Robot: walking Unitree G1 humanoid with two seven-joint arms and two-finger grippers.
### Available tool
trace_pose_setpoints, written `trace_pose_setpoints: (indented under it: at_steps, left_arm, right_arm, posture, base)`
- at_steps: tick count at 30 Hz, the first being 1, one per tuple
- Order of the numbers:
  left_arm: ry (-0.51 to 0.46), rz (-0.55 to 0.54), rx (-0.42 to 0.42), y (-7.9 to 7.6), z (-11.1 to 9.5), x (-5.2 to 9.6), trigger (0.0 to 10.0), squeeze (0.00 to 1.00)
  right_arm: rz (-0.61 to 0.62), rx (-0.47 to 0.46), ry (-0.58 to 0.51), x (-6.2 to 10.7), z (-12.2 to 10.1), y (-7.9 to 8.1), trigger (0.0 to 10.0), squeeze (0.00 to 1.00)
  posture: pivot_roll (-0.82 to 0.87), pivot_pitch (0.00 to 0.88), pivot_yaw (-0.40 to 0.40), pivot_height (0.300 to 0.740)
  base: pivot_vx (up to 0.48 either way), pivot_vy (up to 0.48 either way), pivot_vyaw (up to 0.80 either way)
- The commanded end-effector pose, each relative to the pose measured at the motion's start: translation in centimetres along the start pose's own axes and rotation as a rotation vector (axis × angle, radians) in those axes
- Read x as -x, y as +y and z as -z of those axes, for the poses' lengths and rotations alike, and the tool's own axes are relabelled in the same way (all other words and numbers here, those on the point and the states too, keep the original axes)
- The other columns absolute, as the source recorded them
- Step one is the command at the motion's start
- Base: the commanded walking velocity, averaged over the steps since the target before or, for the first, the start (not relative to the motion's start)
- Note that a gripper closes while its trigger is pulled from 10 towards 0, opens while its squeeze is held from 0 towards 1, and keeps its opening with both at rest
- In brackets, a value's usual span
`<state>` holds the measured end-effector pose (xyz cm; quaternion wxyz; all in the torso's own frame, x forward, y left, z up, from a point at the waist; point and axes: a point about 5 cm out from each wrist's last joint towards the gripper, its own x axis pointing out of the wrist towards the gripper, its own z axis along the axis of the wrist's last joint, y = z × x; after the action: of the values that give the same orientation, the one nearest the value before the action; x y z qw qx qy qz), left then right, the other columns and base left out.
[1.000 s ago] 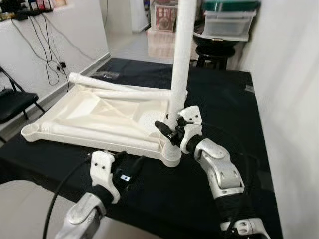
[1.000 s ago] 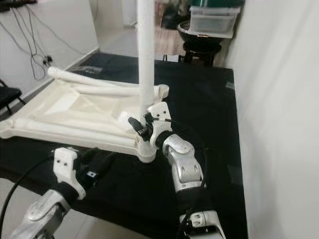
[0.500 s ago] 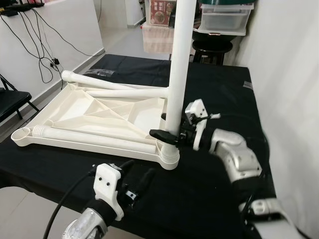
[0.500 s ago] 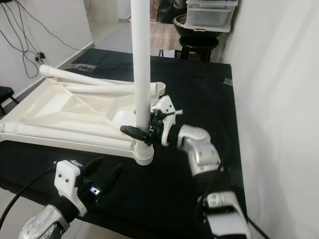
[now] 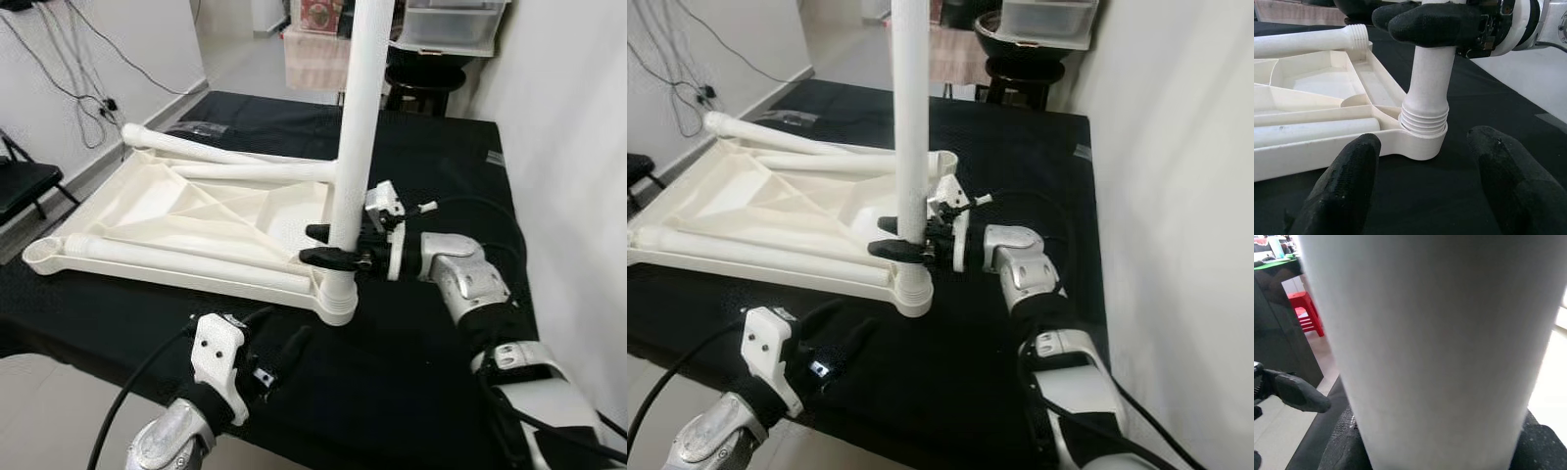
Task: Building children table
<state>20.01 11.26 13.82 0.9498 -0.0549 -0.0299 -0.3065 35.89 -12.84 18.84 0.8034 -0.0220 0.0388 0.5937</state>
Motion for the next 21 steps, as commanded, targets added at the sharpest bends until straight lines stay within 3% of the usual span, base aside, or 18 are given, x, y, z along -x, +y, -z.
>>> trace_pose_setpoints:
  at_steps: [1, 5, 9, 10, 11, 12, 13, 14, 15, 19, 21]
  left_arm:
    - [0.009, 0.01, 0.019, -0.1, 0.3, 0.2, 10.0, 0.0]
    - [0.008, 0.03, 0.041, -0.3, 0.3, 0.4, 10.0, 0.0]
    - [0.009, 0.035, 0.046, -0.3, 0.4, 0.5, 10.0, 0.0]
    - [0.013, 0.039, 0.045, -0.3, 0.4, 0.6, 10.0, 0.0]
    - [0.013, 0.039, 0.045, -0.3, 0.4, 0.6, 10.0, 0.0]
    - [0.018, 0.047, 0.045, -0.2, 0.4, 0.7, 10.0, 0.0]
    - [0.022, 0.052, 0.043, -0.1, 0.5, 0.7, 10.0, 0.0]
    - [0.022, 0.052, 0.043, -0.1, 0.5, 0.7, 10.0, 0.0]
    - [0.025, 0.05, 0.045, -0.1, 0.6, 0.7, 10.0, 0.0]
    - [0.036, 0.011, 0.018, 0.2, 0.7, 0.8, 10.0, 0.0]
    - [0.035, -0.047, 0.01, 0.5, 0.8, 1.1, 10.0, 0.0]
  right_arm:
    - [-0.004, -0.034, 0.019, 0.4, 1.2, 0.3, 0.0, 0.0]
    - [0.098, -0.036, 0.025, 2.7, 2.6, 1.1, 0.0, 0.0]
    - [0.179, -0.079, 0.035, 3.1, 3.4, 1.8, 0.0, 0.0]
    - [0.324, -0.092, 0.084, 2.9, 4.3, 2.1, 0.0, 0.0]
    - [0.324, -0.092, 0.084, 2.9, 4.3, 2.1, 0.0, 0.0]
    - [0.488, -0.076, 0.17, 2.1, 6.1, 4.5, 0.0, 0.0]
    - [0.631, -0.104, 0.187, 2.1, 6.6, 5.7, 0.0, 0.0]
    - [0.631, -0.104, 0.187, 2.1, 6.6, 5.7, 0.0, 0.0]
    - [0.773, -0.149, 0.195, 2.8, 6.8, 5.8, 0.0, 0.0]
    - [0.831, -0.154, 0.217, 3.2, 7.2, 5.1, 0.0, 0.0]
    - [0.817, -0.133, 0.231, 2.6, 7.2, 5.3, 0.0, 0.0]
  posture:
    - [0.02, 0.083, -0.019, 0.74]
    - [0.0, 0.099, -0.022, 0.74]
    - [0.0, 0.099, -0.022, 0.74]
    - [0.0, 0.097, -0.018, 0.74]
    - [0.0, 0.097, -0.018, 0.74]
    - [-0.02, 0.118, -0.007, 0.74]
    - [-0.04, 0.084, 0.007, 0.74]
    - [-0.04, 0.084, 0.007, 0.74]
    - [-0.04, 0.084, 0.007, 0.74]
    - [-0.02, 0.087, -0.003, 0.74]
    - [0.0, 0.08, -0.009, 0.74]
  base:
    - [0.0, 0.0, 0.0]
    - [0.0, 0.0, 0.0]
    - [0.0, 0.0, 0.0]
    - [0.0, 0.0, 0.0]
    - [0.0, 0.0, 0.0]
    - [0.0, 0.0, 0.0]
    - [0.0, 0.0, 0.0]
    - [0.0, 0.0, 0.0]
    - [0.0, 0.0, 0.0]
    - [0.0, 0.0, 0.0]
    - [0.0, 0.0, 0.0]
